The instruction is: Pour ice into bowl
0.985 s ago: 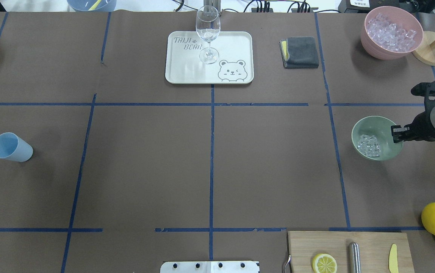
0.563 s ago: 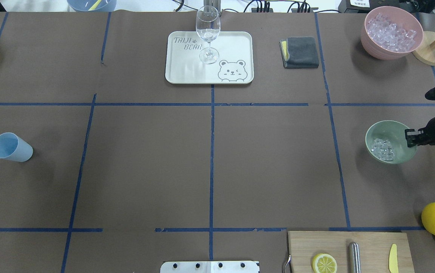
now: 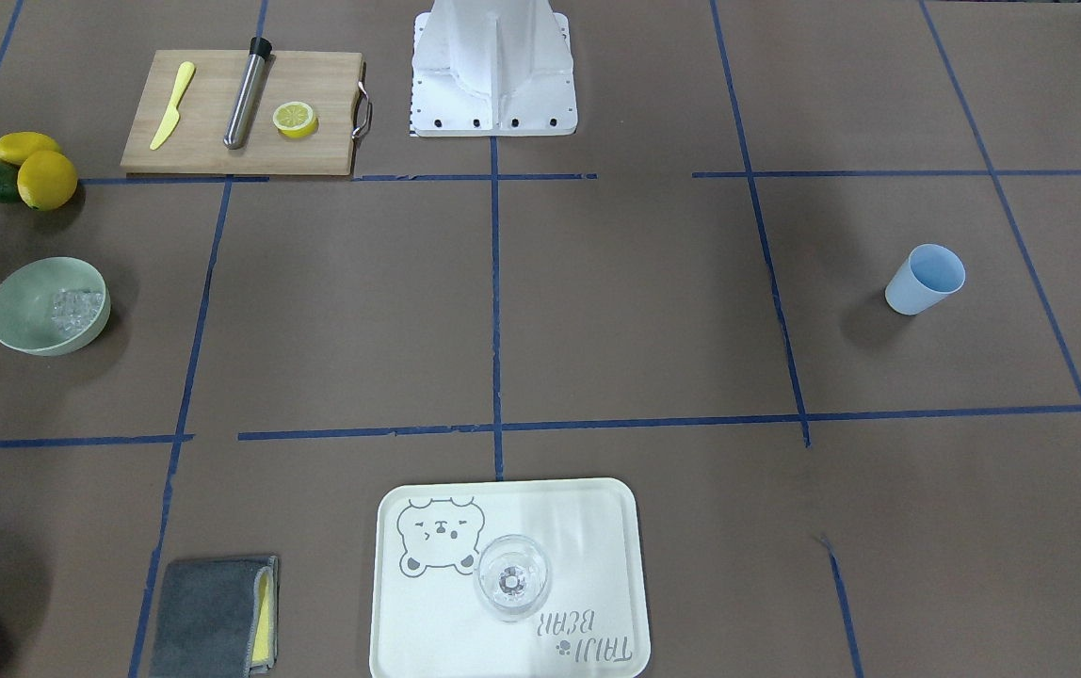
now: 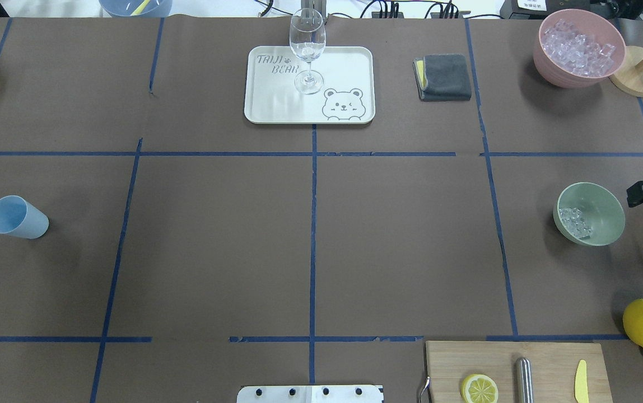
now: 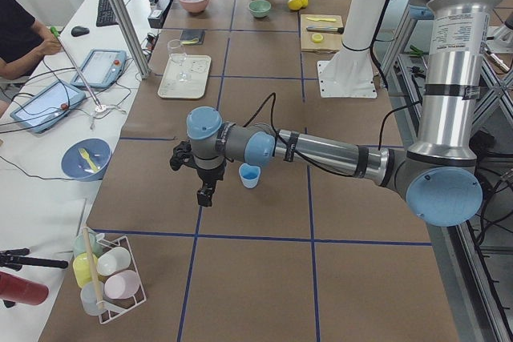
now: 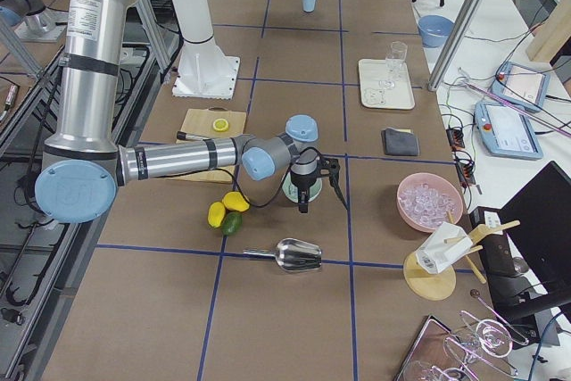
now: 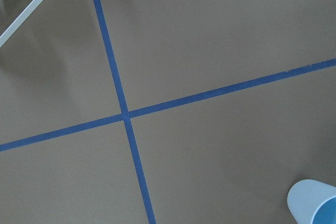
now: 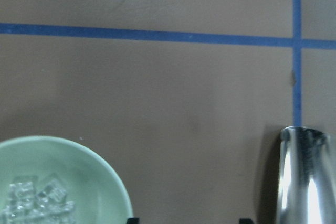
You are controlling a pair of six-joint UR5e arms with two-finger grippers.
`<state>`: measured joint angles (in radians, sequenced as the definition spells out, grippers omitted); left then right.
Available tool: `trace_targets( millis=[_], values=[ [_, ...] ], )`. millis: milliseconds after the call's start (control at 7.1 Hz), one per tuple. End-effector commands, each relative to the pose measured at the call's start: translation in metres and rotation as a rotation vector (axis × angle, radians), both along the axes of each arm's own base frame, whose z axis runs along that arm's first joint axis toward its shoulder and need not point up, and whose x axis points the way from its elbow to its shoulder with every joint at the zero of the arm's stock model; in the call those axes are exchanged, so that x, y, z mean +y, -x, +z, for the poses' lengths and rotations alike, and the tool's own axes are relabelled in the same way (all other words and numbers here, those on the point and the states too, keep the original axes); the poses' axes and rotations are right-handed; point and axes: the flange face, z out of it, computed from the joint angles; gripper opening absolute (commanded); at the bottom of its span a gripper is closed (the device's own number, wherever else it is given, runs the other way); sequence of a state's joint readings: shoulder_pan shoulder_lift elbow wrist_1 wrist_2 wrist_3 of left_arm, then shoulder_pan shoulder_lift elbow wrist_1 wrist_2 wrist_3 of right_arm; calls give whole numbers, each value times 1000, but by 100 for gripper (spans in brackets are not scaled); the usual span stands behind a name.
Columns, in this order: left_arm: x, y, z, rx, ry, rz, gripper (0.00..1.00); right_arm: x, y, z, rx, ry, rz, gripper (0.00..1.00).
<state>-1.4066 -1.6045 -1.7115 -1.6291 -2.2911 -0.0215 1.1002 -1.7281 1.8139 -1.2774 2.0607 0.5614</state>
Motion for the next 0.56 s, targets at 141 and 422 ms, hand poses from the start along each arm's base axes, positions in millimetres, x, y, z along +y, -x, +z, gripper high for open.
trace_targets(
  millis=[141, 422],
  values=[
    [0, 4, -2, -4, -12, -2, 100, -7, -102, 19, 57, -90, -168, 100],
    [0, 20, 0, -10, -10, -32, 100, 4, -175, 36, -190, -79, -90, 100]
  ],
)
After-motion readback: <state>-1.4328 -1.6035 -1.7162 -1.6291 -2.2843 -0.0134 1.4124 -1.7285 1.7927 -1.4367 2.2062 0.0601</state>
